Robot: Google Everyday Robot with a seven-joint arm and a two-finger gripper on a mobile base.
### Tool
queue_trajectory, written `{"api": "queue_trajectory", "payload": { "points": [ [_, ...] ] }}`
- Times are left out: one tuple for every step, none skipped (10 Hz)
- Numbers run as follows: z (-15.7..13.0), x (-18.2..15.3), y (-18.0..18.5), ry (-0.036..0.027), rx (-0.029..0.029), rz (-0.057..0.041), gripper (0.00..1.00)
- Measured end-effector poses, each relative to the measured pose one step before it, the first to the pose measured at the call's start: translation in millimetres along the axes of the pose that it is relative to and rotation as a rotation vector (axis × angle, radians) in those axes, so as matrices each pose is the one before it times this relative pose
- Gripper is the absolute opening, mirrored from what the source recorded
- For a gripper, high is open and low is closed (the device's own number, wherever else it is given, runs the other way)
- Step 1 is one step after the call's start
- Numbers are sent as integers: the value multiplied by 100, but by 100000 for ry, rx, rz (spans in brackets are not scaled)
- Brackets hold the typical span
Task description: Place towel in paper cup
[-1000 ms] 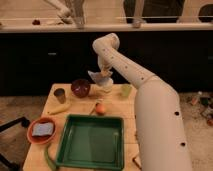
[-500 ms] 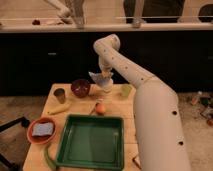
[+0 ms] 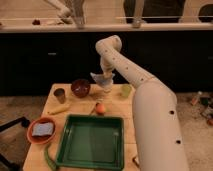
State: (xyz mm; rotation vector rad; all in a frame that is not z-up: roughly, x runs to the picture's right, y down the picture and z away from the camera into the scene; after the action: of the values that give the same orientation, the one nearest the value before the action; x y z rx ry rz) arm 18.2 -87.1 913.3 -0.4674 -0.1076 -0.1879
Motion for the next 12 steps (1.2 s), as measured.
{"api": "queue_trajectory", "payload": {
  "points": [
    [404, 159, 55, 21, -925, 317, 0],
    [344, 150, 62, -130, -943, 528, 0],
    [339, 153, 118, -29, -941, 401, 0],
    [262, 106, 86, -77, -832, 361, 0],
    [240, 164, 117, -152, -812, 470, 0],
    [137, 165, 55, -69, -539, 395, 0],
    [133, 106, 52, -225, -714, 289, 0],
    [1, 4, 4, -59, -65, 2, 0],
    [15, 15, 10, 21, -25, 10, 4],
    [-8, 0, -6, 3, 16, -2, 13],
    [4, 21, 3, 29, -5, 22, 21],
    [5, -7, 1, -4, -7, -9, 33]
  ]
}}
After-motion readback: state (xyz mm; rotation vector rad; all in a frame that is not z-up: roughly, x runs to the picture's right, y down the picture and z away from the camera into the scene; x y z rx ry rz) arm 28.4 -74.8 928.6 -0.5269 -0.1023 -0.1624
